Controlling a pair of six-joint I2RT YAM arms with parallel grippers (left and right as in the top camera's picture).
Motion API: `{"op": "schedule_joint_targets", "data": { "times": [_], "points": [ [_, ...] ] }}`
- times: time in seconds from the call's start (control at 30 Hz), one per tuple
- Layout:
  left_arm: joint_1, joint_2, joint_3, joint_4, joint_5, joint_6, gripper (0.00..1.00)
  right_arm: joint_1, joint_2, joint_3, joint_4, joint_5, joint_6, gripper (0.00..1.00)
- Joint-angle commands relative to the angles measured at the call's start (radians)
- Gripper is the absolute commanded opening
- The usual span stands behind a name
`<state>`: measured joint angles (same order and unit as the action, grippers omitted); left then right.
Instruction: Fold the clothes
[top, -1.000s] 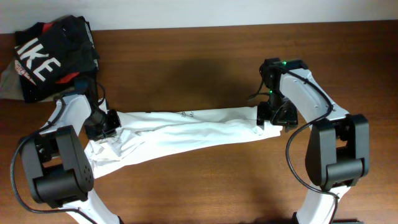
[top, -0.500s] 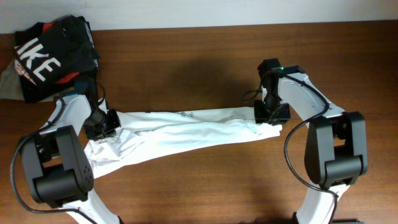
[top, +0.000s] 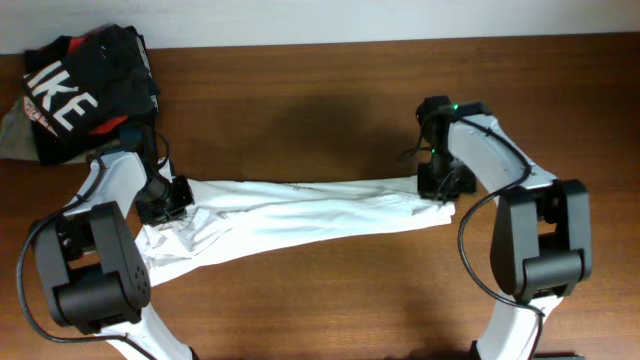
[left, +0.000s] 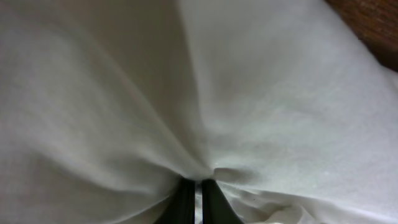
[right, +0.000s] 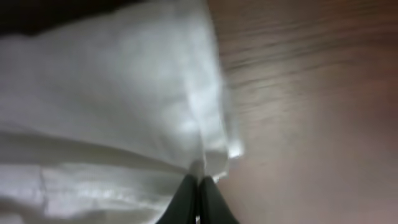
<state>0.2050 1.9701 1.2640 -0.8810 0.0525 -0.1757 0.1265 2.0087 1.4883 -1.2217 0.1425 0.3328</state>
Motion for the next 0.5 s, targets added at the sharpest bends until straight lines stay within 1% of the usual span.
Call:
{"op": "schedule_joint_targets", "data": {
  "times": [0.0, 0.07, 0.13, 0.3, 0.33, 0.37, 0.4, 0.43, 0.47],
  "points": [
    [0.018, 0.081, -0.039, 0.023, -0.108, 0.016, 0.07, -0.095, -0.013, 0.093, -0.035, 0.087, 0.043, 0.04],
    [0.018, 0.081, -0.039, 0.021, -0.109, 0.016, 0.07, -0.15, -0.013, 0.086, -0.042, 0.087, 0.042, 0.04],
    [0.018, 0.081, -0.039, 0.021, -0.108, 0.016, 0.07, -0.174, -0.013, 0.071, -0.042, 0.087, 0.043, 0.04],
    [0.018, 0.081, -0.039, 0.006, -0.108, 0.016, 0.07, -0.181, -0.013, -0.017, -0.013, 0.08, 0.078, 0.04],
    [0.018, 0.081, -0.039, -0.003, -0.105, 0.016, 0.05, -0.181, -0.013, -0.031, -0.013, 0.074, 0.101, 0.04],
    [0.018, 0.081, -0.034, -0.015, -0.1, 0.016, 0.0, -0.18, -0.013, -0.035, -0.014, 0.067, 0.103, 0.04],
    [0.018, 0.08, -0.02, -0.035, -0.095, 0.016, 0.0, -0.18, -0.013, -0.035, -0.014, 0.05, 0.103, 0.04],
    [0.018, 0.079, -0.004, -0.059, -0.092, 0.016, 0.0, -0.18, -0.013, -0.035, -0.016, 0.039, 0.103, 0.07],
    [0.018, 0.072, 0.026, -0.101, -0.093, 0.016, 0.0, -0.18, -0.013, -0.035, -0.019, 0.037, 0.104, 0.15]
  ]
}}
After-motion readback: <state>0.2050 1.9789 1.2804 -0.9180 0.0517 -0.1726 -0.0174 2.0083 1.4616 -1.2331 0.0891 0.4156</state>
